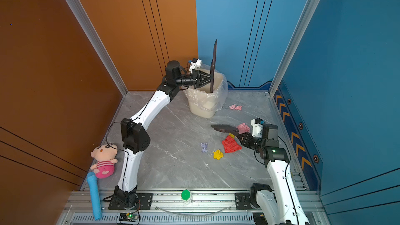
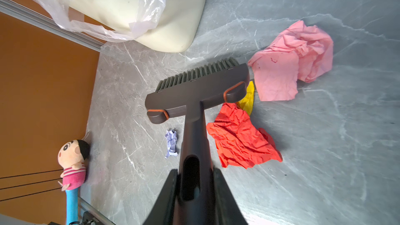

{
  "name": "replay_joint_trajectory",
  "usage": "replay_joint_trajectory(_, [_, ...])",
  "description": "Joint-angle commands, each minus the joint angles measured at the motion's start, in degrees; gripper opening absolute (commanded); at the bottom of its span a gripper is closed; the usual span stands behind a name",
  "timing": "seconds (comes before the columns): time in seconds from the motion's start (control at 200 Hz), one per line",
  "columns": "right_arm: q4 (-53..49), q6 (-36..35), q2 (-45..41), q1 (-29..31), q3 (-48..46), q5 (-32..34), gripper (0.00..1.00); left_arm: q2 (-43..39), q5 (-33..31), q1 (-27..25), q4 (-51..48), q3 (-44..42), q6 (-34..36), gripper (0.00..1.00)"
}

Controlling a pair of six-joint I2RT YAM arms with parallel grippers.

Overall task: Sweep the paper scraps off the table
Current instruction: 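Lower the empty dustpan with the left gripper while the right moves the brush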

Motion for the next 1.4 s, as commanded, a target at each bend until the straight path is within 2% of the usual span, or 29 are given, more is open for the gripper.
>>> replay_joint_trajectory(0.0, [-0.31, -1.42, -2.07, 0.06, 3.04, 4.69, 0.0, -3.48, 2.74, -0.71, 3.22, -1.17, 1.44, 0.0])
replay_joint_trajectory(0.12, [-2.51, -2.86, -3.23, 0.69, 4.9, 8.45, 0.0, -6.27, 2.76, -1.33, 2.06, -3.3, 5.45, 0.0])
replay_joint_trajectory(0.175, [-4.23, -3.99, -3.34, 0.75, 5.93, 8.48, 0.0, -7.76, 2.4, -1.51, -1.67, -4.19, 10.11, 0.0])
replay_joint_trajectory(0.215, [-5.49, -4.91, -3.38, 0.84, 6.87, 8.28, 0.0, -8.87, 1.35, -1.72, -8.44, -4.13, 15.03, 0.0])
replay_joint_trajectory(0.245, [-6.56, -5.21, -3.53, 1.05, 7.53, 8.24, 0.0, -9.72, -0.07, -1.74, -15.3, -3.5, 21.24, 0.0])
replay_joint_trajectory(0.335, [-9.43, -4.81, -4.83, 2.18, 9.97, 10.17, 0.0, -11.73, -8.56, -2.19, -37.61, -0.06, 38.13, 0.0])
replay_joint_trajectory(0.385, [-11.5, -3.83, -5.75, 3.13, 11.58, 12.7, 0.0, -13.36, -13.03, -2.34, -43.39, -0.49, 43.33, 0.0])
replay_joint_trajectory(0.445, [-14.58, -2.4, -6.7, 4.45, 13.99, 16.08, 0.0, -15.98, -17.36, -2.24, -45.78, -4.31, 46.65, 0.0])
replay_joint_trajectory(0.556, [-21.27, -0.34, -7.0, 6.55, 17.91, 19.84, 0.0, -21.54, -24.84, -2.17, -46.22, -13.84, 50.02, 0.0])
replay_joint_trajectory(0.641, [-26.56, 0.52, -6.6, 8.16, 20.02, 20.21, 0.0, -25.24, -28.94, -2.25, -46.23, -21.07, 51.67, 0.0])
replay_joint_trajectory(0.831, [-32.38, 1.43, -7.31, 13.33, 20.34, 16.46, 0.0, -33.14, -35.21, -1.77, -46.44, -36.39, 54.18, 0.0])
replay_joint_trajectory(1.051, [-37.23, 4.07, -7.44, 20.53, 21.86, 20.5, 0.0, -41.29, -40.67, -0.79, -46.9, -51.38, 54.34, 0.0])
replay_joint_trajectory(1.196, [-37.93, 4.91, -7.28, 24.35, 23.34, 23.02, 0.0, -47.05, -41.8, -0.36, -46.84, -56.77, 54.16, 0.0])
replay_joint_trajectory(1.397, [-37.49, 2.93, -4.94, 26.25, 23.91, 22.74, 0.0, -50.0, -41.71, -0.17, -47.0, -56.02, 54.91, 0.0])
